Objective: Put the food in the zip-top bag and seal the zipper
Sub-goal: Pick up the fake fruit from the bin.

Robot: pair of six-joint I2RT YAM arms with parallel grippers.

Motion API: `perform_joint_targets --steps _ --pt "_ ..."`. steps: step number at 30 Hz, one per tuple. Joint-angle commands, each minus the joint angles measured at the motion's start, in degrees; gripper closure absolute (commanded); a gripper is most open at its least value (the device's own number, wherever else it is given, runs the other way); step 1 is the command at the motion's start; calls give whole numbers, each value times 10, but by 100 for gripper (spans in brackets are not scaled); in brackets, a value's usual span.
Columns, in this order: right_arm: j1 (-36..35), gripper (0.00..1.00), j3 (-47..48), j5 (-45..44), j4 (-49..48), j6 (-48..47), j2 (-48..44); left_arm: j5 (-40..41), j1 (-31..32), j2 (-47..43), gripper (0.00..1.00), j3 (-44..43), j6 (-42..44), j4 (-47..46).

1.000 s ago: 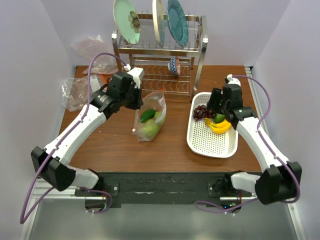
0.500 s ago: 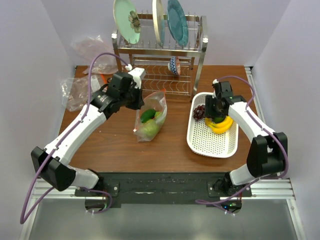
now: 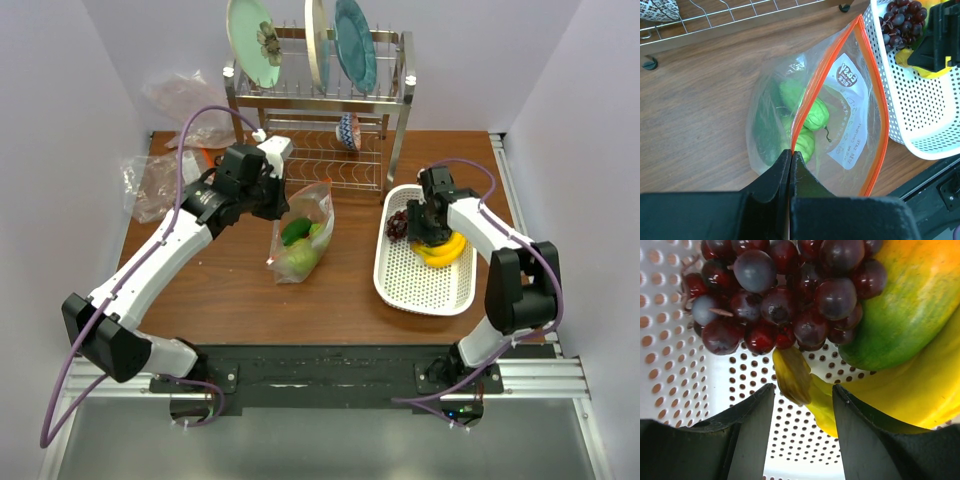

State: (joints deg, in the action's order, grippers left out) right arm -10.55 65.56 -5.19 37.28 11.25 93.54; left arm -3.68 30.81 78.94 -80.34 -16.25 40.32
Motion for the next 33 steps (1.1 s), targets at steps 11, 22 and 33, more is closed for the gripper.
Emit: perform_joint_targets --steps 11,22,33 --pt "-14 93 -3 50 -15 17 -45 -1 -4 -12 100 -14 17 -9" --pt "-14 95 55 169 54 49 -202 -1 -4 -15 100 -14 14 -15" --pt "-23 100 -2 471 -299 426 -261 -3 -4 -27 100 -11 6 -20"
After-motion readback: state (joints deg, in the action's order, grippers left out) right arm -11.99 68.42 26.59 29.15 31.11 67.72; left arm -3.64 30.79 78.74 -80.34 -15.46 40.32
